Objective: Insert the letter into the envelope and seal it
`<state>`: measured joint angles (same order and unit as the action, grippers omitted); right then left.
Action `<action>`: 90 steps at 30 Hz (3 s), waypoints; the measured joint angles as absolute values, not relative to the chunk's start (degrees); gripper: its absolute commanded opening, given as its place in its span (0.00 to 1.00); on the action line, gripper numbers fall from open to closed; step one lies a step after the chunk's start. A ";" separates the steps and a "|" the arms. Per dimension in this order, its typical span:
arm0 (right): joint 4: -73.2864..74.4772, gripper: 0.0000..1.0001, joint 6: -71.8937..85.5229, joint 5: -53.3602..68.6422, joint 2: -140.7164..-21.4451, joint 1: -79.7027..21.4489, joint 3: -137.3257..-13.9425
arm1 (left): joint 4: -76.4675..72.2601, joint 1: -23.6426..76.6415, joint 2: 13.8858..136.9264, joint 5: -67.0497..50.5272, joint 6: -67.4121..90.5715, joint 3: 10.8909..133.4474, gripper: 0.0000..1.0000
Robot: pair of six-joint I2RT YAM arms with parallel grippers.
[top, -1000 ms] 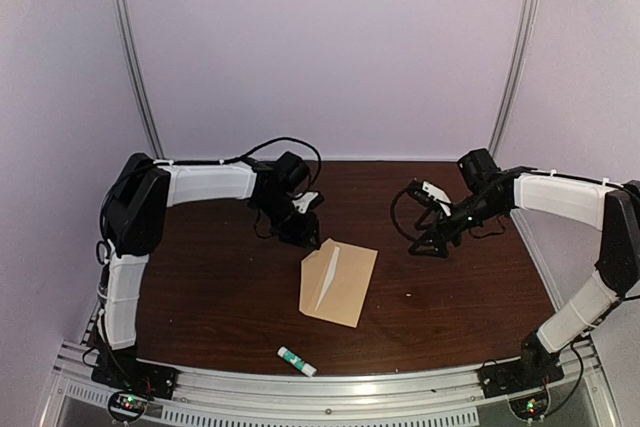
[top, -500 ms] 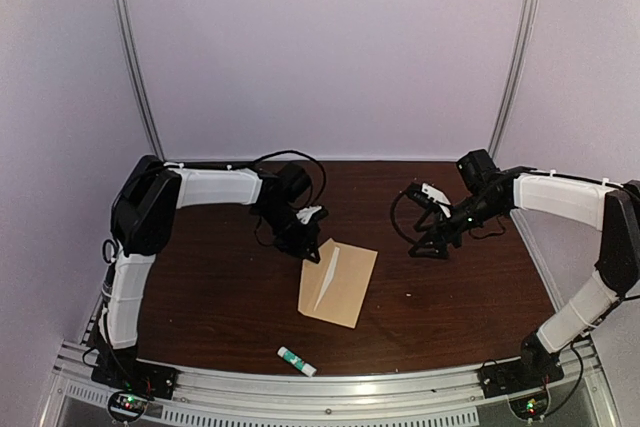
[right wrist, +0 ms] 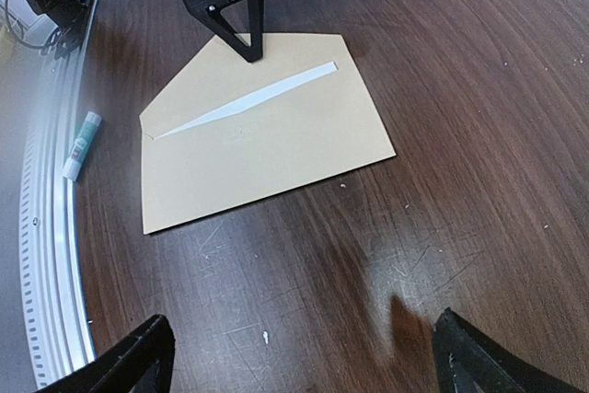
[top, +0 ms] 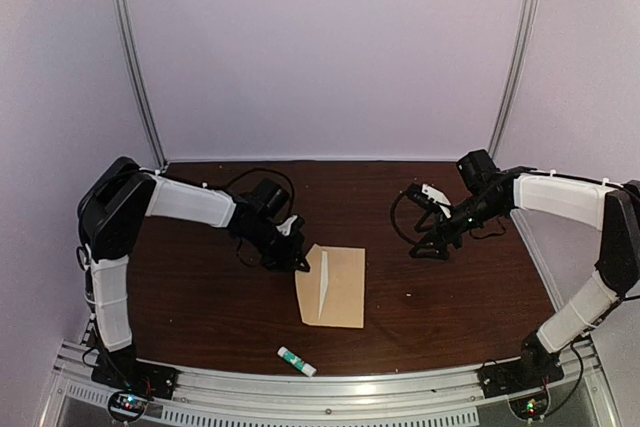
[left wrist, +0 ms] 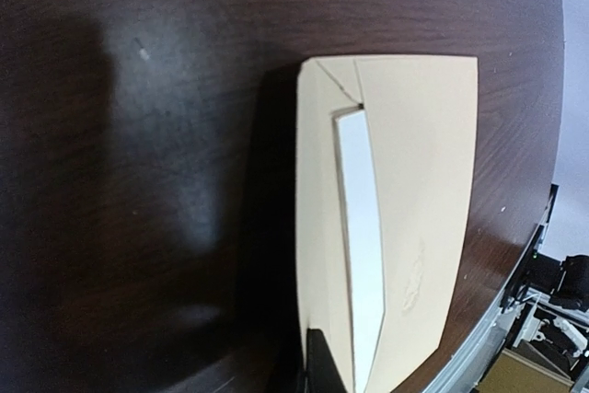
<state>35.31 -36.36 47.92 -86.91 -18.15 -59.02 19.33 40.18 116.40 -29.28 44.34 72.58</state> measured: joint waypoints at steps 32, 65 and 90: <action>35.29 1.00 -35.55 44.99 -86.04 -18.35 -60.18 | 27.03 44.62 84.12 -6.87 9.02 64.73 0.43; 21.96 0.96 -19.51 48.07 -75.64 -10.81 -52.97 | 38.15 78.89 99.53 2.20 -27.00 58.63 0.34; 38.48 0.82 -28.38 52.51 -80.05 -10.83 -70.81 | 19.64 66.17 99.83 -11.27 -11.86 71.81 0.06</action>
<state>38.48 -28.38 52.51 -80.05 -10.83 -70.81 19.64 66.17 99.83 -11.27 -11.86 71.81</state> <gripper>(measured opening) 0.842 0.180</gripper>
